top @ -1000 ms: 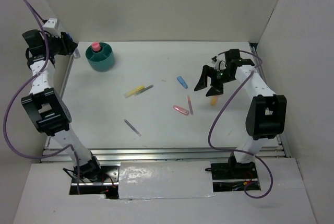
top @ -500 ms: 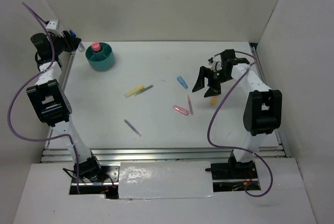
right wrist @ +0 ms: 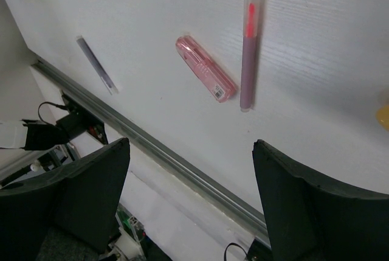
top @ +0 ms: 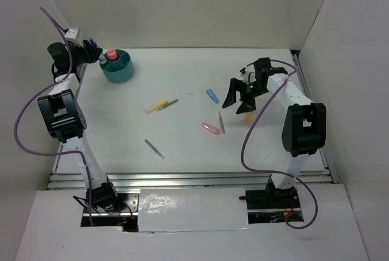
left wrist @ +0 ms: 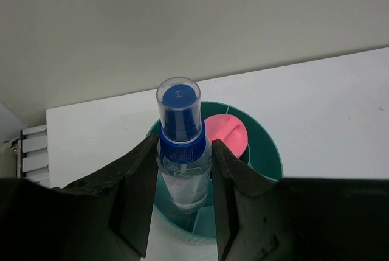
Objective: Sort the stationery into containers
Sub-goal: Place the stationery in the storage box.
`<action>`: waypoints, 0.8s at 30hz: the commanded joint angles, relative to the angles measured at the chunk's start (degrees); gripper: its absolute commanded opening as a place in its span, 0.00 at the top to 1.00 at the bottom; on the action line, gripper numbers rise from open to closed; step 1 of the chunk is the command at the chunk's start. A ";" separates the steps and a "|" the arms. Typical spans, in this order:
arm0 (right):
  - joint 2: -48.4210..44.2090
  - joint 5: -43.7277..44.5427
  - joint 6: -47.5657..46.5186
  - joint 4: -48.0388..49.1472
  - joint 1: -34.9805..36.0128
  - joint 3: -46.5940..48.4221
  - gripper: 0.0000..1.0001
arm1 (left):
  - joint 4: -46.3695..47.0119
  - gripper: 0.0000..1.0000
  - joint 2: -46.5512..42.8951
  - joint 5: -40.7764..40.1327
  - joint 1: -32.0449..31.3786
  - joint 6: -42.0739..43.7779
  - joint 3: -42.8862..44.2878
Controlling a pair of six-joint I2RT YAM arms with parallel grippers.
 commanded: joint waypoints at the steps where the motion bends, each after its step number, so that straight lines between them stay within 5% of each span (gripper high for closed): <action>1: 0.25 0.39 -0.58 -1.25 0.48 2.42 0.12 | 5.88 0.99 1.70 -0.32 -0.39 1.24 1.49; 7: 0.51 0.21 -0.75 -1.34 0.48 2.51 0.12 | 5.00 0.91 3.28 -1.99 -0.74 3.79 2.64; 17: -0.01 0.65 -1.19 -1.78 0.48 2.25 0.12 | 6.41 0.52 4.34 -3.31 -1.27 3.44 2.73; 24: -2.65 1.09 -1.45 -1.95 0.48 2.07 0.12 | 3.34 0.15 -0.49 -2.52 -1.09 3.18 2.99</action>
